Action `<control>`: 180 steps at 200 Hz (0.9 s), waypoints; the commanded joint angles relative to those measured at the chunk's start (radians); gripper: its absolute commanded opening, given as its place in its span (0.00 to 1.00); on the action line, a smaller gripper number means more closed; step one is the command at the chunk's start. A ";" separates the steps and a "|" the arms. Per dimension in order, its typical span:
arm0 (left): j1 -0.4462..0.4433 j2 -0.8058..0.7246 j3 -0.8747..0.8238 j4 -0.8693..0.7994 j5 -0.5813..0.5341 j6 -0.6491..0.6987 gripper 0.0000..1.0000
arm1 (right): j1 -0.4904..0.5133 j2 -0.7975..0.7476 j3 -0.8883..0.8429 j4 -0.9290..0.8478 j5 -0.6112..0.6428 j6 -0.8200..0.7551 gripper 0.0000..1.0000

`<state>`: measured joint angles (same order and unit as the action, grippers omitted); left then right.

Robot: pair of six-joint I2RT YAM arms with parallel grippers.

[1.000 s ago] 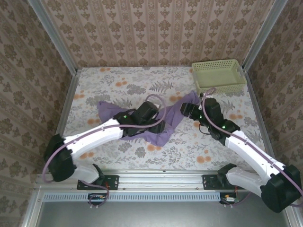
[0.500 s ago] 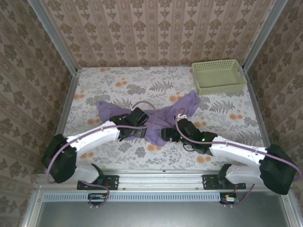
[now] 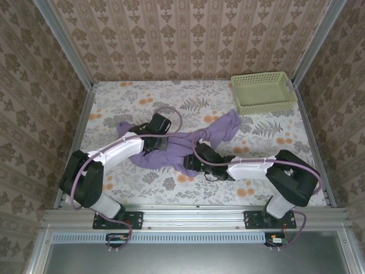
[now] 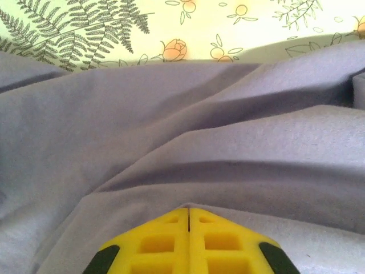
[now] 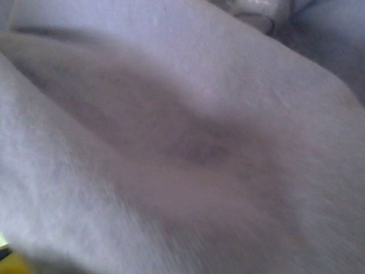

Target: Fold the inside-out t-shirt

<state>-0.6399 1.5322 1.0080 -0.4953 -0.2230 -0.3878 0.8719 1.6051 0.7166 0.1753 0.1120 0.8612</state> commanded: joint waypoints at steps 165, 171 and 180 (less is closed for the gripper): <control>-0.238 -0.048 -0.032 0.041 -0.042 0.136 0.66 | 0.006 -0.312 0.046 -0.275 0.116 -0.219 0.00; -0.238 -0.043 -0.028 0.045 -0.042 0.135 0.61 | 0.006 -0.314 0.046 -0.279 0.117 -0.221 0.00; -0.235 -0.036 -0.024 0.048 -0.047 0.132 0.52 | 0.006 -0.316 0.045 -0.286 0.121 -0.226 0.00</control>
<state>-0.8703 1.4857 0.9428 -0.4591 -0.2474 -0.2703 0.8719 1.3205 0.7666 -0.0711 0.2249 0.6670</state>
